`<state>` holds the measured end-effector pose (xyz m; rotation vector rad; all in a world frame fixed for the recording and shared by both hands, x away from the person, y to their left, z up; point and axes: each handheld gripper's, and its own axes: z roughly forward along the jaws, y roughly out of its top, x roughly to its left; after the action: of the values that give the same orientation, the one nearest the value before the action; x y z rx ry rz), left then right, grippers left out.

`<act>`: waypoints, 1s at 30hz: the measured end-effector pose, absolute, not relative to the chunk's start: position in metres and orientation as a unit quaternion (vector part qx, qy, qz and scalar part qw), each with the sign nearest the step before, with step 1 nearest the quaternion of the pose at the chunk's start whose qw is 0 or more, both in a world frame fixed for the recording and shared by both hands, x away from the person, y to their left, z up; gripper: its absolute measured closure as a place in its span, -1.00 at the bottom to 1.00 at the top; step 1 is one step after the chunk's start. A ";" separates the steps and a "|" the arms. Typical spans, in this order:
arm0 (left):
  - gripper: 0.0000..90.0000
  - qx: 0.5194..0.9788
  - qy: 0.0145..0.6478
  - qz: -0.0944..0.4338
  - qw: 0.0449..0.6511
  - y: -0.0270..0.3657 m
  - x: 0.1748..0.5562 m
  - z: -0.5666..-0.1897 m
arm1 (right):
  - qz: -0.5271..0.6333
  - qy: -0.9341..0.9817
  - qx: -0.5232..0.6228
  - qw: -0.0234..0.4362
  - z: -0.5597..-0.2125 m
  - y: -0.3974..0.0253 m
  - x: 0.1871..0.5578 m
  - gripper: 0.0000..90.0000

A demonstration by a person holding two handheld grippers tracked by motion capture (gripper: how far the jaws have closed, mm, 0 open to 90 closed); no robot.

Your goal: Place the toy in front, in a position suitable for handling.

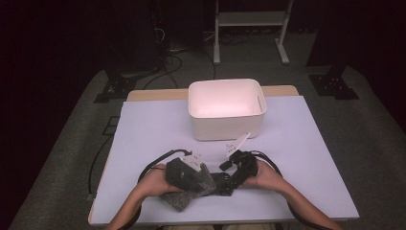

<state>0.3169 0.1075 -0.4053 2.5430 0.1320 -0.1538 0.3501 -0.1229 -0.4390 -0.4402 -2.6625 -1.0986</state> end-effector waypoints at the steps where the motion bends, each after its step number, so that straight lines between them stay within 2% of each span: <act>1: 0.73 0.953 0.053 -0.056 0.295 0.109 0.318 -0.405 | -0.376 -0.906 -0.152 0.122 -0.440 -0.123 0.351 -0.58; 5: 0.73 0.942 0.080 -0.056 0.321 0.118 0.329 -0.399 | -0.368 -0.905 -0.159 0.143 -0.443 -0.122 0.353 -0.50; 9: 0.73 0.940 0.100 -0.046 0.323 0.120 0.337 -0.395 | -0.356 -0.899 -0.165 0.196 -0.450 -0.122 0.355 -0.40; 14: 0.73 0.939 0.115 -0.042 0.321 0.117 0.342 -0.394 | -0.365 -0.897 -0.163 0.189 -0.451 -0.124 0.351 -0.36; 22: 0.73 0.936 0.141 -0.045 0.321 0.112 0.349 -0.388 | -0.373 -0.915 -0.115 0.102 -0.440 -0.120 0.329 -0.31; 27: 0.72 0.936 0.137 -0.078 0.315 0.110 0.349 -0.386 | -0.379 -0.923 -0.064 0.013 -0.433 -0.119 0.306 -0.29; 30: 0.72 0.936 0.130 -0.096 0.313 0.112 0.346 -0.387 | -0.385 -0.922 -0.043 -0.020 -0.432 -0.118 0.298 -0.29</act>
<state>0.3458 0.1120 -0.3869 2.4682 0.3437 -0.2530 0.2979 -0.1185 -0.4324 -0.1359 -2.9324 -1.2265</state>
